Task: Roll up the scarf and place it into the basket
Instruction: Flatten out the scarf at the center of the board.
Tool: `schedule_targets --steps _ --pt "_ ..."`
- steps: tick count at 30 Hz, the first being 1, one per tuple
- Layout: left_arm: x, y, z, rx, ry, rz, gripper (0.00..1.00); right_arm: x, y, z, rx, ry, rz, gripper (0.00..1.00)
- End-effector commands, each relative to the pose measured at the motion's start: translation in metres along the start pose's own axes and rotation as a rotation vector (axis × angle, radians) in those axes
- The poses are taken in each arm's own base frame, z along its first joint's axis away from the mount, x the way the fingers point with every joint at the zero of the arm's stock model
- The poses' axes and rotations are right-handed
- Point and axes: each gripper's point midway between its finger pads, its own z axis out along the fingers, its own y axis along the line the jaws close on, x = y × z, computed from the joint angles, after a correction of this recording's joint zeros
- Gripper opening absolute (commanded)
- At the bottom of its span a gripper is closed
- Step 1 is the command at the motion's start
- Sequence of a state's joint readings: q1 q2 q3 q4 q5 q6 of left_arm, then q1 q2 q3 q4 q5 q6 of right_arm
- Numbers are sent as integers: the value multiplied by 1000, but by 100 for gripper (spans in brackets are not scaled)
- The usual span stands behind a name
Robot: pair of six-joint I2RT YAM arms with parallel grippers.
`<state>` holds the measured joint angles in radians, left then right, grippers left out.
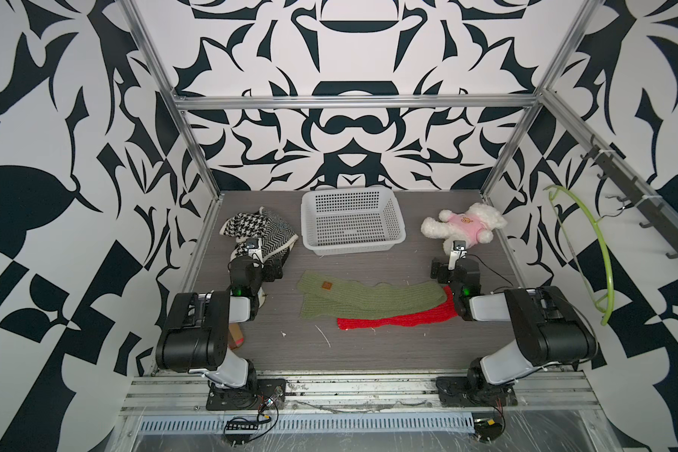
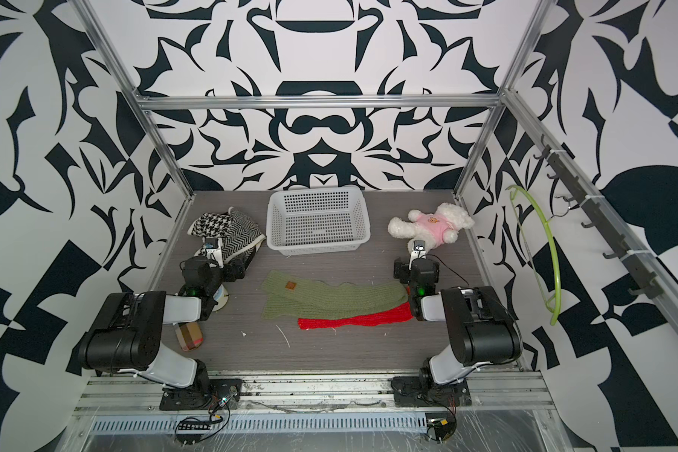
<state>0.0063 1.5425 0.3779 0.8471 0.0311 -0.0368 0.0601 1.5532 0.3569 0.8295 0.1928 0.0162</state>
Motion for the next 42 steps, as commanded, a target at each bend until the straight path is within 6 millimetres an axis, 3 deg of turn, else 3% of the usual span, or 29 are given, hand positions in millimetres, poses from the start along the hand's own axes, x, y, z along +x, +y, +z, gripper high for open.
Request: schedule_targets --steps 1,8,14,17,20,23,26,29,33,37,42 --pt "-7 -2 2 15 -15 5 99 -17 9 1 -52 -44 -9 89" --pt "-42 32 -3 -214 55 -63 99 -31 16 0 -60 4 -52 79" --pt "-108 52 -64 -448 -69 -71 99 -58 21 -13 -15 -4 -107 80" --pt "-129 58 -87 -536 -44 -133 99 -85 32 -28 -34 3 -124 95" --pt "-137 56 -97 -541 -22 -171 99 -107 55 -49 -91 8 -148 99" --pt "-147 19 -100 -399 -9 -171 99 -113 85 -74 -141 52 -194 99" --pt "-139 -27 -115 -301 46 -114 99 -92 103 -97 -101 144 -348 99" --pt "-110 -27 -130 -345 128 -202 99 -74 110 -115 -76 191 -390 99" --pt "-95 -22 -123 -378 156 -229 99 -67 120 -141 -157 191 -289 99" --pt "-74 -2 -85 -403 310 -327 99 -67 128 -159 -249 241 -196 99" --pt "-48 24 -32 -437 460 -389 99 -50 127 -171 -278 312 -208 99"
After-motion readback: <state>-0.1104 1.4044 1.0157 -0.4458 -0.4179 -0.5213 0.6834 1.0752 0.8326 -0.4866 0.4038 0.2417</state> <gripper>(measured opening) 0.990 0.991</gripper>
